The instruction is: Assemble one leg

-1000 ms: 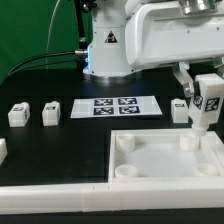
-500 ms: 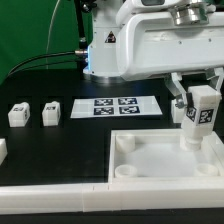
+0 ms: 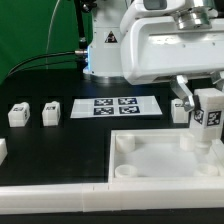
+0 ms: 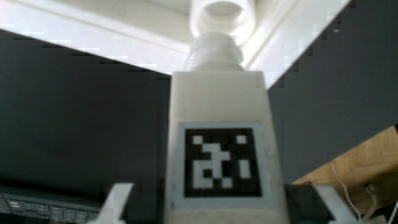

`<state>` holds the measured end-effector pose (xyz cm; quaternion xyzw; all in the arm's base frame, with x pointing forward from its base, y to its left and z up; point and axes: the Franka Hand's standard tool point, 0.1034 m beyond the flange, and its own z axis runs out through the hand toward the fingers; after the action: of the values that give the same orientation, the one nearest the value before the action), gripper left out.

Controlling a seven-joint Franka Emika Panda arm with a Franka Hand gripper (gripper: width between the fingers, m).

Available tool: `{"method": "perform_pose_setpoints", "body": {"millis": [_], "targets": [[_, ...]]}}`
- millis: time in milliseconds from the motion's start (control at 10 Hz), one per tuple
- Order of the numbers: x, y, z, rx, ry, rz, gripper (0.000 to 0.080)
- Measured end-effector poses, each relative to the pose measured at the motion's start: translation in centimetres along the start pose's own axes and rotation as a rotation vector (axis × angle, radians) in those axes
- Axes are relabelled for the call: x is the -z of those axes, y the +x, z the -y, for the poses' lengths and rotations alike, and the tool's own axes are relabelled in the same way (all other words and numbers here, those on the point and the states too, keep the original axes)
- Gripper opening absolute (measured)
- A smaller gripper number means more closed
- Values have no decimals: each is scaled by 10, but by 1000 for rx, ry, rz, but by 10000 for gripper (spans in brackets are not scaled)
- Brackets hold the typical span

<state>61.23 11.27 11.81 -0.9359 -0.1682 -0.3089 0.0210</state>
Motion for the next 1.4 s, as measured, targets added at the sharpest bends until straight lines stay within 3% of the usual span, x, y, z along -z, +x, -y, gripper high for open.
{"method": "perform_pose_setpoints", "body": {"millis": [600,1400], "targets": [[-24,-9,6,3,11,14,292],[-34,-27,5,-4,11,26,292]]}}
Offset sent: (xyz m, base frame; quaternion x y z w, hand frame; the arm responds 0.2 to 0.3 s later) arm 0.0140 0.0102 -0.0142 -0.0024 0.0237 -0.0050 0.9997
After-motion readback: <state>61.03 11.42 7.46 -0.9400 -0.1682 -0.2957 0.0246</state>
